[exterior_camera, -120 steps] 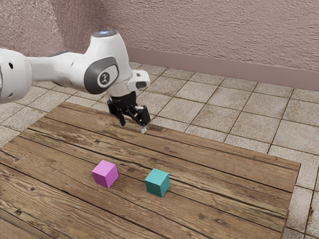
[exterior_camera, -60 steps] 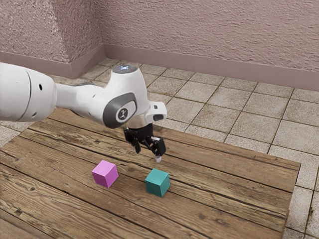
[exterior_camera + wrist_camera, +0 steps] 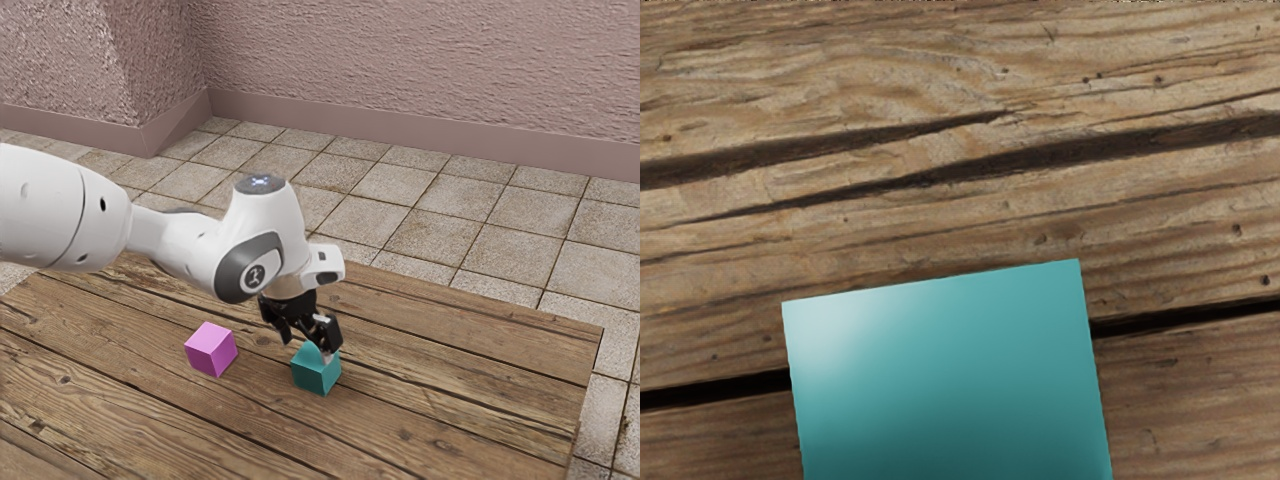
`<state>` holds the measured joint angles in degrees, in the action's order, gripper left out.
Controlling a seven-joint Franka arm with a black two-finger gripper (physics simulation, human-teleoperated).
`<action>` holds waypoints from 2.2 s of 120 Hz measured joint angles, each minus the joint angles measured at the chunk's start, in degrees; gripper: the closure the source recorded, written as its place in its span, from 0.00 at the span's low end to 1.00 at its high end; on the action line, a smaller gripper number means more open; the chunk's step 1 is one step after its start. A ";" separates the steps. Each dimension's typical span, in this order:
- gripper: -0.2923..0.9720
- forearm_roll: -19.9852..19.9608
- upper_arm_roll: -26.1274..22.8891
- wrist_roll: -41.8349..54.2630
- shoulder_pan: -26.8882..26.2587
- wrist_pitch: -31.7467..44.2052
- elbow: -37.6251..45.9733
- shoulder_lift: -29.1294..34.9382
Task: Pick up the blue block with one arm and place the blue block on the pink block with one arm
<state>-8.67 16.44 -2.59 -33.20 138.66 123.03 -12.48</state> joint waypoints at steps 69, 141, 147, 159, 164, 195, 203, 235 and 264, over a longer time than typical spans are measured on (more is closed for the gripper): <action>0.25 -2.26 -0.39 -0.18 0.45 1.77 -1.93 -5.03; 0.36 -2.72 -0.45 -0.10 0.57 1.93 -2.78 -6.80; 0.38 -2.94 -0.45 -0.14 0.53 1.94 -2.78 -6.80; 0.42 -3.15 -0.45 -0.22 0.50 1.95 -2.78 -6.80; 0.44 -3.14 -0.45 -0.30 0.43 1.96 -2.78 -6.74; 0.49 -2.87 -0.30 -0.93 0.17 1.96 -2.71 -6.09; 0.49 -2.80 -0.28 -1.10 0.09 1.90 -2.68 -5.48; 0.52 -2.09 0.18 -1.67 -0.17 1.61 -0.66 0.29; 0.53 2.08 2.73 -2.38 0.63 1.52 4.51 6.12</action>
<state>-6.60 19.18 -4.97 -32.57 140.17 127.55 -6.36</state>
